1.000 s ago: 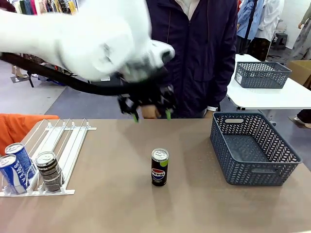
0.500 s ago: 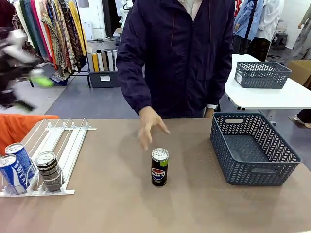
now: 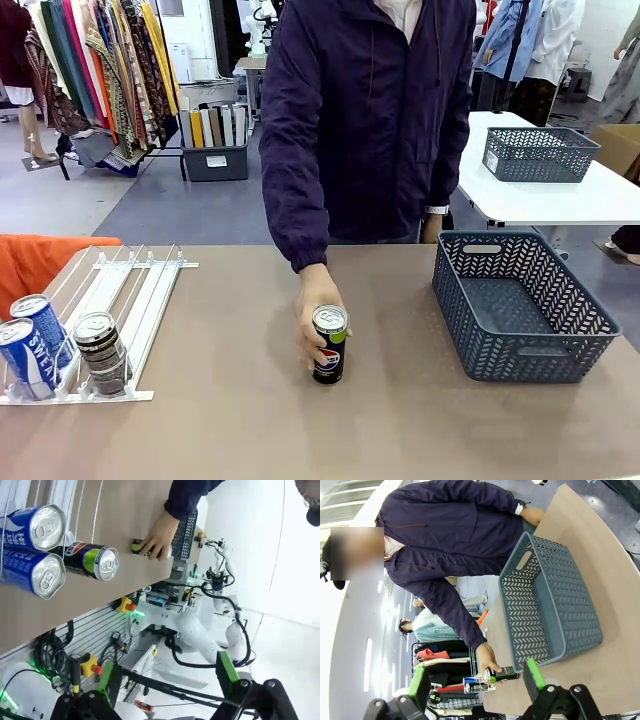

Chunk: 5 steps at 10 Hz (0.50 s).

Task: Retrieve and store the cans from the dispenser.
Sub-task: Pick up one can from the Automatic Can Dispenser and place it in the middle of the table, then pick up the last remaining can from one row of the Automatic Can Dispenser and place it in the middle of the table.

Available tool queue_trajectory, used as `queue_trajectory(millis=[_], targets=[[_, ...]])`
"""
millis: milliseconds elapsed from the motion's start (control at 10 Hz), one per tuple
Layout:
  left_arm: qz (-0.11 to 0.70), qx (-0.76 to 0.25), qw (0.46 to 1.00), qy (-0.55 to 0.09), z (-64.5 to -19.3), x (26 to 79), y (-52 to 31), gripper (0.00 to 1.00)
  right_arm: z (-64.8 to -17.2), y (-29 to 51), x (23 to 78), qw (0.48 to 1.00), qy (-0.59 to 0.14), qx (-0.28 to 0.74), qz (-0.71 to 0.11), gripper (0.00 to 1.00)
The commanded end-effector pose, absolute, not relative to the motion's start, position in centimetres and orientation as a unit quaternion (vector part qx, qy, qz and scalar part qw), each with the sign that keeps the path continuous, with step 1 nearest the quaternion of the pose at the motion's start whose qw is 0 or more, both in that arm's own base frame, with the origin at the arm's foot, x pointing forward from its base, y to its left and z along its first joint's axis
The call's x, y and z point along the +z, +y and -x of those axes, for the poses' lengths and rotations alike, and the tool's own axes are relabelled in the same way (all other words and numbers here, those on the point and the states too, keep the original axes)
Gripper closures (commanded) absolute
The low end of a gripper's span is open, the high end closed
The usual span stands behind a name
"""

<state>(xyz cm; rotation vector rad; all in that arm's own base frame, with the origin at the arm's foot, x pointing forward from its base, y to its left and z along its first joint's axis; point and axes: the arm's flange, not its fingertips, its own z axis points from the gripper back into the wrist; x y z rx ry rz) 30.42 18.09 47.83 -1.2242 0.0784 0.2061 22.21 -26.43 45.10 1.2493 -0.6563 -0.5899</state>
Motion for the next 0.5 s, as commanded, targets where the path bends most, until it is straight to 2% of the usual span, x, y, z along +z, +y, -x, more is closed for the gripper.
queue_trajectory(millis=[0,400], targets=[[0.562,0.049,0.825,0.020,-30.39,50.99,15.51,0.00,-22.20,-26.61,45.18,0.725,-0.305,-0.254,-0.564,0.00],[0.562,0.049,0.825,0.020,-30.39,50.99,15.51,0.00,-22.20,-26.61,45.18,0.725,-0.305,-0.254,-0.564,0.00]])
